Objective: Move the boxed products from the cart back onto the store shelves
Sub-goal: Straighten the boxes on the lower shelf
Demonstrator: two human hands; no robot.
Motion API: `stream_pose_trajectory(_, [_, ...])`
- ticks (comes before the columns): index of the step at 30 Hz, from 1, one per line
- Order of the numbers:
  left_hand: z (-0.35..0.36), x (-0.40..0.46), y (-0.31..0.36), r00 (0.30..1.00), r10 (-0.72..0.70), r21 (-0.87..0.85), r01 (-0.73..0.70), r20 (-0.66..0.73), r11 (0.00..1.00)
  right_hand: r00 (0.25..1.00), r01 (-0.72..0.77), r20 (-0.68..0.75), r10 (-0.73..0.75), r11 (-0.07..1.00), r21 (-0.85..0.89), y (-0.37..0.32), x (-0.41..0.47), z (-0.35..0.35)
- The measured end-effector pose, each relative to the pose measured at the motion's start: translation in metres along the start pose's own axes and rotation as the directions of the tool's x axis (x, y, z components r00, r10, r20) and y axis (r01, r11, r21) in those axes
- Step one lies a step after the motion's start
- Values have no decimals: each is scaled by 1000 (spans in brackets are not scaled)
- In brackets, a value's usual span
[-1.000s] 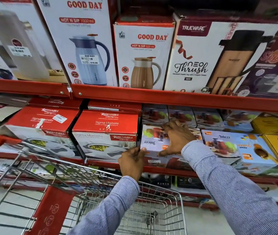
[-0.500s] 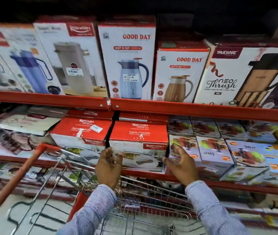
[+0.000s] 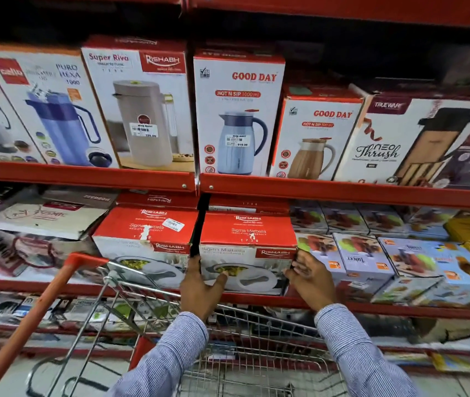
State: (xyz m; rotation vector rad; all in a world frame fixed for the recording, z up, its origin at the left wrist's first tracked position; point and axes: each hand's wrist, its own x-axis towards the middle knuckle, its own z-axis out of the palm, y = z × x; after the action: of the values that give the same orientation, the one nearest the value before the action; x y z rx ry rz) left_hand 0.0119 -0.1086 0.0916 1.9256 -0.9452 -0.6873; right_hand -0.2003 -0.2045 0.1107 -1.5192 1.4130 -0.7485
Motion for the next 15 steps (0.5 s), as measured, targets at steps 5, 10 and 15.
stream_pose_trajectory(5, [-2,-3,2,999,32,37,-33,5,999,999,-18,-29,18,1000,9,1,-5,-1])
stream_pose_trajectory(10, [-8,-1,4,999,30,77,-29,-14,997,999,-33,-9,33,999,-8,-4,-8,-2])
stream_pose_trajectory(15, [-34,-7,46,951,74,-134,-119,-300,984,934,135,-331,-132,991,-14,-42,-14,-11])
